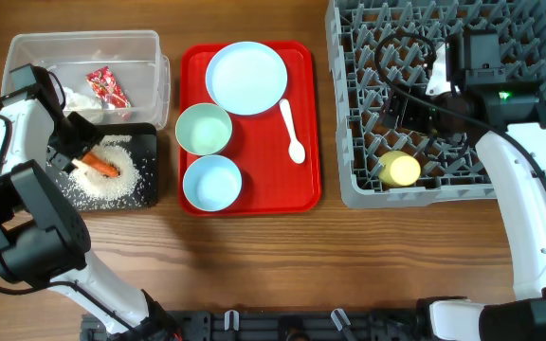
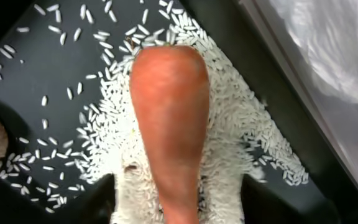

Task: Sort waste into correct bins and load items into the dishwasher rack
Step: 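Carry the carrot left and drop it onto the black rice tray, then release the cup, move the right gripper to the green bowl and grasp its rim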

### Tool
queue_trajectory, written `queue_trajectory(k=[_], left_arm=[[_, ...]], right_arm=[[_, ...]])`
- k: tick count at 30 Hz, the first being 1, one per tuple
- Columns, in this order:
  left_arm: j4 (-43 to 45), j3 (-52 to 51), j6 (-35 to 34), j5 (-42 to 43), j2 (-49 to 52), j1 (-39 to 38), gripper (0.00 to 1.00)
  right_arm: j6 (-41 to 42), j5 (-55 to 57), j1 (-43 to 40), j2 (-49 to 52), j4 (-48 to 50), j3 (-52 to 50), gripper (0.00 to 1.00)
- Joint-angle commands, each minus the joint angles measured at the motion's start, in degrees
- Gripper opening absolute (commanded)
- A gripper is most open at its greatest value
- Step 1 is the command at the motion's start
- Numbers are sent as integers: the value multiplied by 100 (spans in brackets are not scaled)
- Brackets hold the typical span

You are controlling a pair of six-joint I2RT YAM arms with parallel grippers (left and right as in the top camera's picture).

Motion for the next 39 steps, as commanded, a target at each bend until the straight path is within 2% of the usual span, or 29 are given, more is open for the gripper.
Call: queue_trajectory(k=[1,8,11,16,21,27,31,39], left_arm=[[-28,39,15,-42,114,70,74],[-352,271,101,-4,-251,199,75],[-452,400,205,35,-660,192,77],[-391,402,562,564,-1508,42,78],[-339,402,1226,1193,-2127,-640,80],[-225,400,1228,1189,-2111,-1827,82],[-140,400,1484,1167,-2096,-2577,83],[-11,385,1506,1150,-2004,-3425,87]], right_arm=[[-81,-11,7,-44,39,79,92],[-81,-11,7,-44,35,79,91],[-81,-11,7,-44,74,79,91],[-76,-13,9,-44,142,79,91],[-81,-11,7,-44,142,79,91],[-76,-13,9,-44,140,79,91],[-79,-15,9,-44,162,79,91],[-79,-269,9,-44,321,79,91]])
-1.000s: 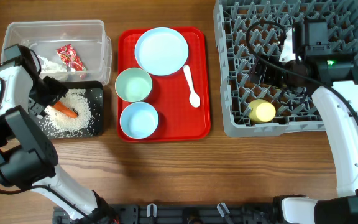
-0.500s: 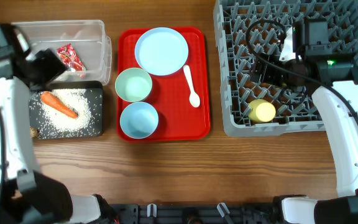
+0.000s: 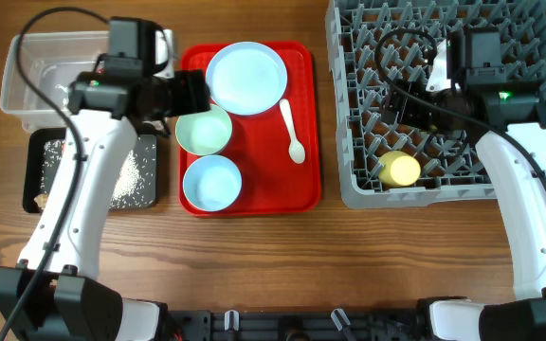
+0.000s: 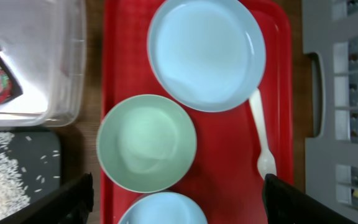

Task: Sort waste into correct bins and load items into the dishwasher rack
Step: 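Release the cup, move the right gripper to the green bowl and grasp its rim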

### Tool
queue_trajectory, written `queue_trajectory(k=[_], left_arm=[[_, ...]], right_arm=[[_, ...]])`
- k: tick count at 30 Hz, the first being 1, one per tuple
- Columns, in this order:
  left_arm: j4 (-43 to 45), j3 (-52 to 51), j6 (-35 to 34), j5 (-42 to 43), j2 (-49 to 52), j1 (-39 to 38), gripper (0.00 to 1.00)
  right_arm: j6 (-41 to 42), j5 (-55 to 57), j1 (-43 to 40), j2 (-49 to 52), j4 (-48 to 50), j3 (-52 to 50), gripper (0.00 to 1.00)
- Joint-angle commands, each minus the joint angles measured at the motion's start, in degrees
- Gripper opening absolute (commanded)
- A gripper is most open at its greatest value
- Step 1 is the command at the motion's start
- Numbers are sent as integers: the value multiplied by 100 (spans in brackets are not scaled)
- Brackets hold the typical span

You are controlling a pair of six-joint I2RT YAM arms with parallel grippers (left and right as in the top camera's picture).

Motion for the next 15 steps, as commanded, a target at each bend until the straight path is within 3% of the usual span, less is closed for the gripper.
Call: queue_trajectory(k=[1,9,15], left_arm=[[70,15,166,42,197,-306,87],[70,15,164,46,645,-520,86],[66,15,164,46,702,-570,82]], right_arm=[[-76,-323,9,-44,133,79,92],[-83,-533,9,-44,297,79,91],[-66,-1377,94,-44,793,79,91]])
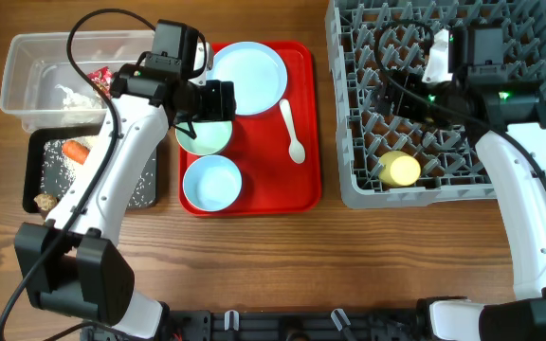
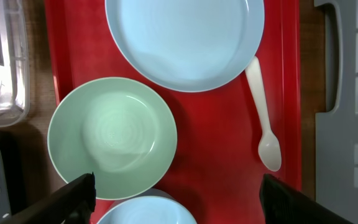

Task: Sort waste into correct bins and load items into the dishwasher rack
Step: 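Release the cup, move the right gripper to the green bowl and grasp its rim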

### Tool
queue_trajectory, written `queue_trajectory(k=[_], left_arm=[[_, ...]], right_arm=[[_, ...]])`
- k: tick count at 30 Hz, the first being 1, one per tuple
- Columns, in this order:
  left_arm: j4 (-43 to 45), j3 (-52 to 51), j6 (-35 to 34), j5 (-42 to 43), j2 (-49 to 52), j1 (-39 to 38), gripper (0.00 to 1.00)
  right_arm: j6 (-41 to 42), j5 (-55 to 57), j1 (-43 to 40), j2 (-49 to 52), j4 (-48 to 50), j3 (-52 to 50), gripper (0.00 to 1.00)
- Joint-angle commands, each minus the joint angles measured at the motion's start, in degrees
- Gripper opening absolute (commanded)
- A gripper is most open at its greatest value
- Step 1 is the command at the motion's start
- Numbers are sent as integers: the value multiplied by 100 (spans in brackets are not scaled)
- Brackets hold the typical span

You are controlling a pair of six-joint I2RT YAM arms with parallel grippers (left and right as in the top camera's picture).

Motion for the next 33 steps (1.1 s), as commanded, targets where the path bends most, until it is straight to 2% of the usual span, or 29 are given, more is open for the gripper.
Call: queue_trajectory(k=[1,5,10,13,22,26,33], left_arm=[[15,15,118,46,28,-79,81],[13,17,17,-96,24,-35,80],[15,17,-356,-127,-166,197,86],[20,26,-356,-256,-476,254,86],[11,26,-557,-492,-1346,708,88],[-31,26,-584,-492,-1403,1008,88],[-107,26,-927,-494,-1392,1458,88]], right_arm=[[-35,-817,166,-44,361,76,91],[498,-811,619,39,1010,72,92],[1147,-549,1309,380,1792,70,91],[1593,-192,1757,741,2238,70,91],[2284,-192,2529,1998,3613,70,91],[2579,-232,2708,2420,3882,70,87],[2771,-173,2966,2964,4194,70,74]])
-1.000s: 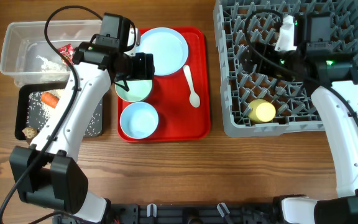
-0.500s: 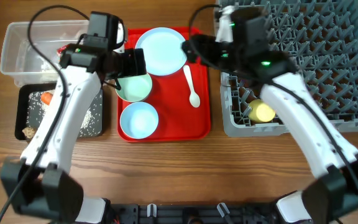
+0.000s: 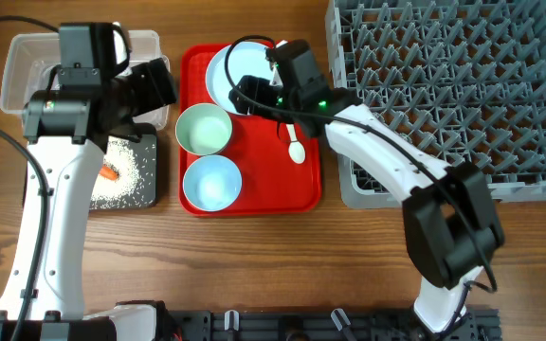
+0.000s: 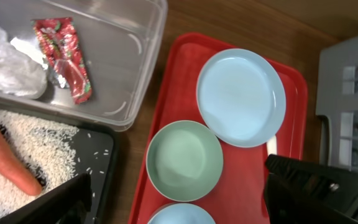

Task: Sort waste into correct bins and load items into the dishwasher rack
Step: 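Release the cup, move the right gripper to the green bowl and grasp its rim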

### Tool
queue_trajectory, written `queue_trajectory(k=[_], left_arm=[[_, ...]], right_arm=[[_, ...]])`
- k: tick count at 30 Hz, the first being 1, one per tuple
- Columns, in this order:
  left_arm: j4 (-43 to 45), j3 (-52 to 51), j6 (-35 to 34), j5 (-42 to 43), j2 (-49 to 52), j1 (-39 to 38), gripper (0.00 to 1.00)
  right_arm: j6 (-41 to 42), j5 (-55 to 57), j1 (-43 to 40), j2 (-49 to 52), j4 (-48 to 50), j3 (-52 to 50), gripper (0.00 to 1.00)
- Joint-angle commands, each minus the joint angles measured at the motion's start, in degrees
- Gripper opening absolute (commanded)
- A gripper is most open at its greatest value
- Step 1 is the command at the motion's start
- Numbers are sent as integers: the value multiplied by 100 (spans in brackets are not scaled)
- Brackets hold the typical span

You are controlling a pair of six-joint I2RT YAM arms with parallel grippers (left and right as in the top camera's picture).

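A red tray [image 3: 306,189] holds a pale blue plate [image 4: 241,96], a green bowl [image 3: 204,128], a blue bowl [image 3: 211,182] and a white spoon [image 3: 295,149]. My left gripper [image 3: 159,81] hangs open and empty high over the gap between the clear bin and the red tray; in the left wrist view the left gripper [image 4: 176,180] spans the green bowl. My right gripper [image 3: 247,96] reaches from the rack side over the plate's edge and the spoon's handle. Its jaws are not readable. A carrot [image 4: 8,155] lies in rice on the black tray [image 3: 145,194].
The clear bin [image 4: 126,81] holds a red wrapper [image 4: 63,59] and crumpled white plastic [image 4: 8,65]. The grey dishwasher rack [image 3: 463,76] fills the right side, and the right arm [image 3: 396,161] crosses its front left corner. Bare wood runs along the front.
My right arm has left the rack and now reaches over the red tray at the plate and spoon. My left gripper has drawn back left and higher, from the green bowl toward the clear bin.
At first my left gripper was low over the carrot in the rice tray, while the right stayed over the rack. Then the left was open over the red tray, then lower above the green bowl. Now the left has backed off and the right is over the tray.
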Motion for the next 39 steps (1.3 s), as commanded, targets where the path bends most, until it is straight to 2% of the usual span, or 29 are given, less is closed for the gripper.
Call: queue_trajectory(k=[1,12,24,34,39], left_arm=[[-2,26,-352,-48,-4,286,89],[-2,26,-498,-48,0,678,91],[-4,26,-498,-48,17,678,100],[-35,26,-498,-46,201,678,100],[-50,26,-498,-46,291,678,100]], right_arm=[[295,127,153,358,168,55,73],[426,229,286,994,317,55,66],[369,291,376,1196,385,55,47],[129,382,579,1207,304,55,38],[142,444,577,1207,291,55,26]])
